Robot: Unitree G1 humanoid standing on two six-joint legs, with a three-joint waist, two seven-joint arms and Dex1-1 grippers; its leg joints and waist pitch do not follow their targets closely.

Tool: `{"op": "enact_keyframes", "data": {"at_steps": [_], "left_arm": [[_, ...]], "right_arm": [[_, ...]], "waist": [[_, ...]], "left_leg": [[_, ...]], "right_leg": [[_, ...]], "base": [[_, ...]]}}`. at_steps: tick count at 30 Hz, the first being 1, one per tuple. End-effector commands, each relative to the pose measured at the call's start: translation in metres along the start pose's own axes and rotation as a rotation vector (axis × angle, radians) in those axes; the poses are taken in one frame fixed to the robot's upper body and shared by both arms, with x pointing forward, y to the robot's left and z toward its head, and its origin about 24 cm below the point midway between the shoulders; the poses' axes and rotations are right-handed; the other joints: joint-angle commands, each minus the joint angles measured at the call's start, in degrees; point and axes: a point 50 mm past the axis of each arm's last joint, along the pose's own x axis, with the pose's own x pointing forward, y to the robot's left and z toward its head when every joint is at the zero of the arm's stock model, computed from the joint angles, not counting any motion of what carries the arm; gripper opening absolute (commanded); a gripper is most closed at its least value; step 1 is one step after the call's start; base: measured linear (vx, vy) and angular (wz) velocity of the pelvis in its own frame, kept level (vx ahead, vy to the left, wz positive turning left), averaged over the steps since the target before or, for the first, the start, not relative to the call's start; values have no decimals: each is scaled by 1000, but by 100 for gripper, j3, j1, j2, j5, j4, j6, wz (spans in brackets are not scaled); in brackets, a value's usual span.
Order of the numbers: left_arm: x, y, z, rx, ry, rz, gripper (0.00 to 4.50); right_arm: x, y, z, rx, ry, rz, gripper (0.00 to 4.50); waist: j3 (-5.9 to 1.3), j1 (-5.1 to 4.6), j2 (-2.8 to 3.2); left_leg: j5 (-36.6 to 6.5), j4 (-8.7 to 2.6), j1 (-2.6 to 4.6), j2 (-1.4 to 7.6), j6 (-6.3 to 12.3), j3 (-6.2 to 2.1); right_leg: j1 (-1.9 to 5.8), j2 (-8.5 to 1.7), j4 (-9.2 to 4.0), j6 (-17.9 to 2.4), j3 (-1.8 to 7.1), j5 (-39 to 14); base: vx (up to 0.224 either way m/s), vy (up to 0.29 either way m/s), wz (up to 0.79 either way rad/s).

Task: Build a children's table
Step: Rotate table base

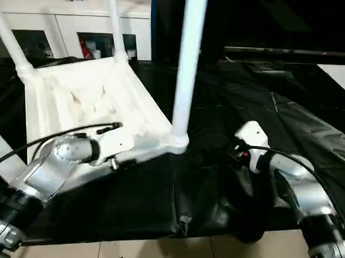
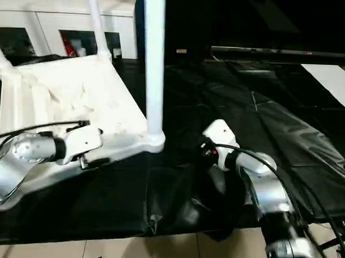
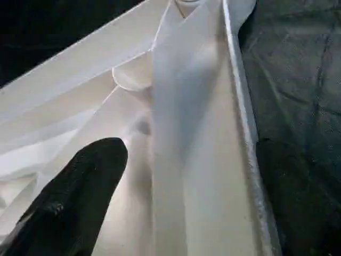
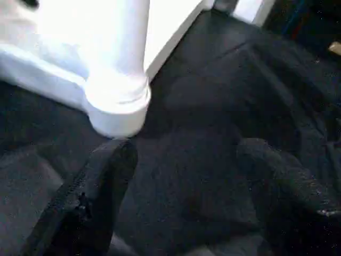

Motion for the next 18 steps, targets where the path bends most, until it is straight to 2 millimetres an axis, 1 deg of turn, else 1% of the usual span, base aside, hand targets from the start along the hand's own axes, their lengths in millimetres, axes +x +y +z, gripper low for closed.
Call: {"op": "enact_keyframes", "data": {"at_steps": [1,2,3,4,5,6,7,8,9,10,11,12,13,14,15,16,17,18], "left_arm": [[-4,3,13,-122,-149,60,441],[-5,2,20,-267,-255,126,441],[-7,2,23,-367,-320,170,441],[-8,-5,21,-564,-375,250,441],[-8,-8,17,-610,-374,306,441],[-8,-14,14,-673,-389,369,441],[-10,-21,11,-722,-409,419,441],[-12,-27,10,-742,-429,508,441],[-13,-32,7,-777,-426,577,441],[-14,-36,5,-807,-422,638,441],[-14,-38,4,-852,-424,668,441],[-13,-39,4,-876,-426,679,441],[-13,-39,4,-874,-408,708,441],[-13,-39,4,-874,-408,708,441],[-13,-39,5,-853,-387,734,441],[-13,-38,5,-850,-379,745,441],[-13,-38,6,-843,-358,770,441],[-13,-39,4,-834,-317,783,441]], "right_arm": [[-4,-2,6,69,-28,-54,348],[-5,-1,4,104,-26,-109,348],[-6,-1,3,126,-24,-148,348],[-7,2,0,174,-24,-230,348],[-8,3,-1,198,-28,-262,348],[-10,7,-2,219,-33,-284,348],[-11,11,-2,220,-42,-297,348],[-11,15,-3,216,-49,-307,348],[-11,18,-3,215,-56,-316,348],[-9,20,-2,222,-65,-323,348],[-7,23,-2,252,-70,-319,348],[-5,24,-2,270,-71,-315,348],[-2,26,-1,267,-65,-315,348],[-2,26,-1,267,-65,-315,348],[0,27,0,247,-61,-320,348],[1,27,0,240,-61,-320,348],[3,28,2,248,-67,-329,348],[4,29,3,264,-71,-328,348]], "waist": [[-446,47,93],[-456,46,119],[-446,44,119],[-453,67,135],[-443,59,124],[-436,56,73],[-435,59,79],[-420,44,78],[-408,35,74],[-404,23,71],[-386,2,75],[-375,-31,92],[-319,10,19],[-352,-76,191],[-371,-85,307],[-353,-225,378],[-334,-302,338],[-363,-335,320]], "left_leg": [[-1669,-427,80,241,-110,-151],[-1613,-429,58,245,-129,-143],[-1625,-435,58,242,-117,-132],[-1667,-417,71,239,-138,-125],[-1662,-425,43,240,-131,-120],[-1710,-419,48,223,-75,-113],[-1700,-420,39,202,-15,-114],[-1727,-428,27,207,21,-115],[-1763,-426,18,202,21,-111],[-1827,-434,19,198,7,-116],[-1974,-442,53,186,-11,-127],[-2092,-447,81,196,-71,-149],[-2373,-579,-239,121,9,-407],[-2970,-713,-202,336,-14,-704],[-3329,-780,-152,471,-49,-904],[-3733,-1016,-69,726,17,-1356],[-3798,-1064,56,752,227,-1664],[-3468,-1016,313,1141,217,-1418]], "right_leg": [[264,-361,-434,-970,308,-1632],[275,-351,-377,-1109,310,-1352],[266,-337,-391,-1164,306,-1302],[266,-352,-384,-1216,303,-1295],[277,-340,-380,-1234,309,-1257],[269,-329,-428,-1148,300,-1379],[283,-322,-463,-993,293,-1566],[272,-317,-504,-843,296,-1755],[275,-315,-531,-742,291,-1899],[271,-309,-568,-580,280,-2168],[228,-281,-630,-390,253,-2575],[203,-212,-662,-291,200,-2722],[445,-311,-522,-191,-65,-2826],[433,-238,-513,-127,-150,-2449],[444,-210,-401,-246,-169,-2107],[384,-34,54,-506,-145,-1241],[229,83,362,-749,-32,-1230],[39,13,379,-733,107,-1160]], "base": [[0,0,0],[0,0,0],[0,0,0],[0,0,0],[0,0,0],[0,0,0],[0,0,0],[0,0,0],[0,0,0],[0,0,0],[0,0,0],[0,0,0],[-44,-24,18],[-44,-24,18],[-19,-50,48],[0,-93,56],[0,-93,56],[-3,-157,61]]}}
